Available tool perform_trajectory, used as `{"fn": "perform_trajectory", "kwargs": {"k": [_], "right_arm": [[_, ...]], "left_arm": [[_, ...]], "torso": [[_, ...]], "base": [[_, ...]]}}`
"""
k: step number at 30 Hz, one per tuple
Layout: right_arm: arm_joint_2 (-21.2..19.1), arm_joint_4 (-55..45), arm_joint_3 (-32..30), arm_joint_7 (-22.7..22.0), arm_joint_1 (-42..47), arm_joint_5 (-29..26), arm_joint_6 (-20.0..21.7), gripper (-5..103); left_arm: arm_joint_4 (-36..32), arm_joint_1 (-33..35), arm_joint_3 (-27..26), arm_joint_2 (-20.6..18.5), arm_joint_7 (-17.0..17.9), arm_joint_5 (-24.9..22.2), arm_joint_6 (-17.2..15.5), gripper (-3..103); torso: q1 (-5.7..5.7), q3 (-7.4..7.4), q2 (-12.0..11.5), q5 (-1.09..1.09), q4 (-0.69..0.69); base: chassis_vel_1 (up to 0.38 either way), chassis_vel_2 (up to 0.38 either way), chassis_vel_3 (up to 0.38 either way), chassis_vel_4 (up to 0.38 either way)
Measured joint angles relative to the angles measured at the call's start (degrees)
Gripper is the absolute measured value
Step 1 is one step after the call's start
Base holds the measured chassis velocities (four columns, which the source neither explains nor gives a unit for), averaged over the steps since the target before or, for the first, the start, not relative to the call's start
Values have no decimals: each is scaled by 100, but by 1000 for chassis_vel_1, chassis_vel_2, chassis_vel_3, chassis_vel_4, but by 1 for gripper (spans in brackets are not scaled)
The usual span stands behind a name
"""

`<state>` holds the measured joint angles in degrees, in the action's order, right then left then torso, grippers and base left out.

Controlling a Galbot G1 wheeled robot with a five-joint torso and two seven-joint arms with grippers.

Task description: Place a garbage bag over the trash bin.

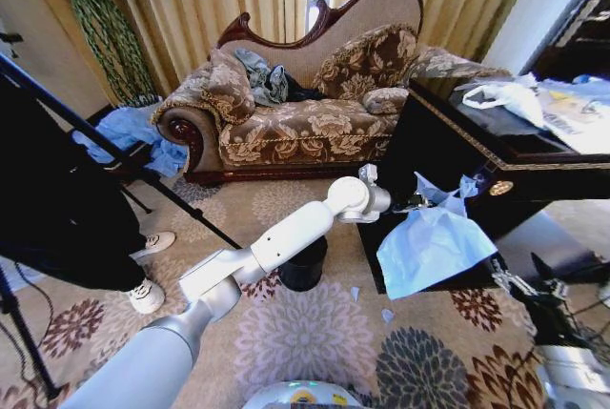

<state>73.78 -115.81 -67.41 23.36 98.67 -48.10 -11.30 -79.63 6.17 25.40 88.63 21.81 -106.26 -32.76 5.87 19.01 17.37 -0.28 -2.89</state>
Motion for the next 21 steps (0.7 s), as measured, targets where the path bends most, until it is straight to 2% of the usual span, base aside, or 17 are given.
{"fn": "perform_trajectory", "kwargs": {"k": [10,21], "right_arm": [[5,-55,30,-41,-15,7,4,100],[30,-129,217,-81,-46,129,26,100]], "left_arm": [[-299,112,-82,-118,173,-23,76,0],[-834,518,-186,-916,259,2,84,0]], "torso": [[0,0,0,0,0],[0,0,0,-1,1]], "base": [[0,0,0,0],[0,0,0,0]]}}
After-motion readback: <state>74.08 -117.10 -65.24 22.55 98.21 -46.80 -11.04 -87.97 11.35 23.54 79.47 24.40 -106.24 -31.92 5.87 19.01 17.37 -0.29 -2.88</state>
